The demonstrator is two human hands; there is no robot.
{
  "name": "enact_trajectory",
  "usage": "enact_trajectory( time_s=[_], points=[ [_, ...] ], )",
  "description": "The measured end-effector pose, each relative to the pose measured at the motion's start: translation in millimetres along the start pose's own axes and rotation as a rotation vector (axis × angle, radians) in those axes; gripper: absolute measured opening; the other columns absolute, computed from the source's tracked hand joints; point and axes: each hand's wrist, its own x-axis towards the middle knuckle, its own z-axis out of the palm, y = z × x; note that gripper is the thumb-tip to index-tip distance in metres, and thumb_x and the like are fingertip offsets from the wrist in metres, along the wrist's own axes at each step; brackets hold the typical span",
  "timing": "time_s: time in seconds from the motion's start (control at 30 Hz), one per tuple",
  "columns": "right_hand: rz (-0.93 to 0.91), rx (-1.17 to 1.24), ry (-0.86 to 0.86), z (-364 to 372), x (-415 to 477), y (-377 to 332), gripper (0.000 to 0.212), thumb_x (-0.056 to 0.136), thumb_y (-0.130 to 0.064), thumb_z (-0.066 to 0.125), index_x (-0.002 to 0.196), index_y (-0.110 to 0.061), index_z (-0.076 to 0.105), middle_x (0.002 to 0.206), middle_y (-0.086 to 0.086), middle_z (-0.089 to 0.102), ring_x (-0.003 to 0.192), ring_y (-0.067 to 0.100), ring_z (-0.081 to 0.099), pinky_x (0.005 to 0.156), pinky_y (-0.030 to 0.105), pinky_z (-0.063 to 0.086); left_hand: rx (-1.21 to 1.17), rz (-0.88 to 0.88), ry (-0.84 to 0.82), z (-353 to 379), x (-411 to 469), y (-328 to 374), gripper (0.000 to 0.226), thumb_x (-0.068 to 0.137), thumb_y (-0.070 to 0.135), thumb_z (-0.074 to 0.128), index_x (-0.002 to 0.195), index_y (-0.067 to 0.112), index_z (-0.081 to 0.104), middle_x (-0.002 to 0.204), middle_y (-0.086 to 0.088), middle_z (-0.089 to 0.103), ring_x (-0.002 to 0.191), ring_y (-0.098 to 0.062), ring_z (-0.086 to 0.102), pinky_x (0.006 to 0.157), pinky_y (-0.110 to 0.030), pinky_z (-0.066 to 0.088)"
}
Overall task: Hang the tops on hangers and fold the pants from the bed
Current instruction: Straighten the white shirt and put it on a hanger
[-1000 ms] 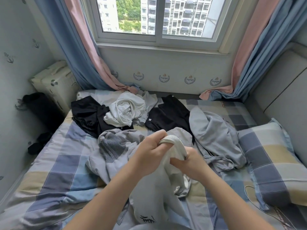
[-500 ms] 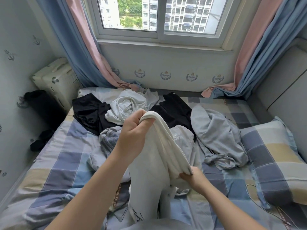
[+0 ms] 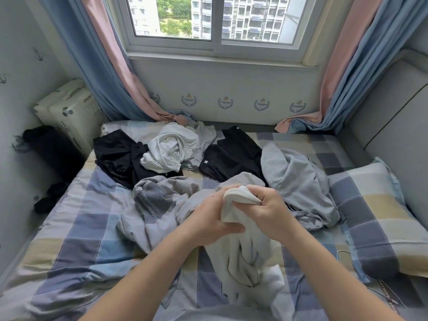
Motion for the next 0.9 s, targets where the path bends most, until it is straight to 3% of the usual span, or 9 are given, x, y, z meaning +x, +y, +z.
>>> enact_trajectory(
  time_s=[0.07, 0.13, 0.23, 0.33, 0.47, 0.57, 0.63, 0.73, 0.9],
  points=[
    [-0.003, 0.015, -0.001, -5.2, -1.1, -10.6, 0.004, 0.092, -0.003, 0.070, 0.088, -0.001, 0.071, 0.070, 0.008, 0.058, 0.067, 0.010, 0.051, 0.063, 0.026, 0.040, -0.055, 0.021, 0.092, 3.6, 2.3, 0.7, 0.039, 0.088, 0.020, 0.075, 0.123, 0.031, 0.063, 0.108, 0.015, 0.069, 0.104, -0.002, 0.062, 0.090, -0.026, 0.050],
    [0.004, -0.001, 0.007, -14.6, -3.3, -13.5, 0.009, 0.088, -0.007, 0.076, 0.085, -0.004, 0.068, 0.067, 0.002, 0.050, 0.062, 0.010, 0.044, 0.058, 0.026, 0.036, -0.097, 0.027, 0.183, -1.0, 4.2, 6.1, 0.015, 0.093, 0.021, 0.066, 0.102, 0.009, 0.065, 0.086, 0.000, 0.066, 0.078, -0.016, 0.058, 0.075, -0.039, 0.048],
    [0.107, -0.117, -0.006, -30.1, -7.5, 2.9, 0.024, 0.080, -0.014, 0.084, 0.077, -0.018, 0.060, 0.066, -0.007, 0.049, 0.060, 0.009, 0.044, 0.058, 0.025, 0.036, -0.310, -0.006, 0.302, -17.5, 7.1, 28.2, 0.023, 0.080, 0.016, 0.052, 0.081, -0.008, 0.051, 0.072, -0.009, 0.048, 0.067, -0.019, 0.042, 0.062, -0.037, 0.034],
    [0.241, -0.257, -0.025, -27.5, -13.2, 35.7, 0.037, 0.079, -0.017, 0.083, 0.067, -0.014, 0.048, 0.060, -0.014, 0.043, 0.056, 0.005, 0.039, 0.057, 0.026, 0.033, -0.501, -0.034, 0.319, -32.0, 11.4, 52.9, 0.027, 0.072, 0.009, 0.045, 0.080, -0.017, 0.045, 0.072, -0.011, 0.046, 0.068, -0.024, 0.038, 0.057, -0.032, 0.031],
    [0.371, -0.275, 0.007, -12.7, -20.3, 89.4, 0.031, 0.082, -0.013, 0.076, 0.064, -0.016, 0.051, 0.061, -0.012, 0.049, 0.058, 0.005, 0.041, 0.057, 0.028, 0.035, -0.689, -0.081, 0.259, -30.2, 7.0, 66.0, 0.031, 0.075, 0.011, 0.046, 0.088, -0.017, 0.052, 0.082, -0.017, 0.054, 0.075, -0.030, 0.048, 0.060, -0.033, 0.040],
    [0.538, -0.300, -0.083, -12.9, -32.3, 122.7, 0.016, 0.087, -0.015, 0.072, 0.074, -0.011, 0.063, 0.073, -0.003, 0.062, 0.071, 0.009, 0.054, 0.062, 0.027, 0.040, -0.776, -0.136, 0.347, -43.8, 7.4, 65.8, 0.028, 0.076, 0.014, 0.047, 0.088, -0.006, 0.064, 0.081, -0.018, 0.063, 0.075, -0.030, 0.062, 0.061, -0.035, 0.053],
    [0.585, -0.275, -0.092, -14.5, -39.2, 133.7, 0.016, 0.093, -0.017, 0.068, 0.084, -0.004, 0.066, 0.078, 0.000, 0.064, 0.076, 0.010, 0.055, 0.065, 0.027, 0.040, -0.731, -0.173, 0.430, -53.8, 11.5, 60.1, 0.024, 0.085, 0.011, 0.048, 0.091, -0.007, 0.063, 0.084, -0.017, 0.064, 0.079, -0.029, 0.063, 0.065, -0.037, 0.054],
    [0.539, -0.137, -0.008, -13.9, -33.6, 122.6, 0.023, 0.097, -0.013, 0.064, 0.075, -0.007, 0.065, 0.070, -0.005, 0.064, 0.071, 0.011, 0.057, 0.063, 0.026, 0.044, -0.559, -0.261, 0.499, -54.2, 15.7, 41.6, 0.009, 0.097, 0.009, 0.056, 0.101, 0.007, 0.064, 0.096, -0.012, 0.067, 0.090, -0.027, 0.062, 0.078, -0.043, 0.053],
    [0.392, 0.065, 0.217, -14.7, -9.7, 60.5, 0.019, 0.097, -0.014, 0.065, 0.091, 0.003, 0.068, 0.079, 0.009, 0.066, 0.076, 0.021, 0.059, 0.069, 0.037, 0.045, -0.396, -0.345, 0.303, -23.5, 9.3, 17.6, 0.055, 0.091, 0.011, 0.072, 0.140, 0.012, 0.049, 0.132, 0.000, 0.055, 0.109, -0.012, 0.058, 0.086, -0.021, 0.049]
  ],
)
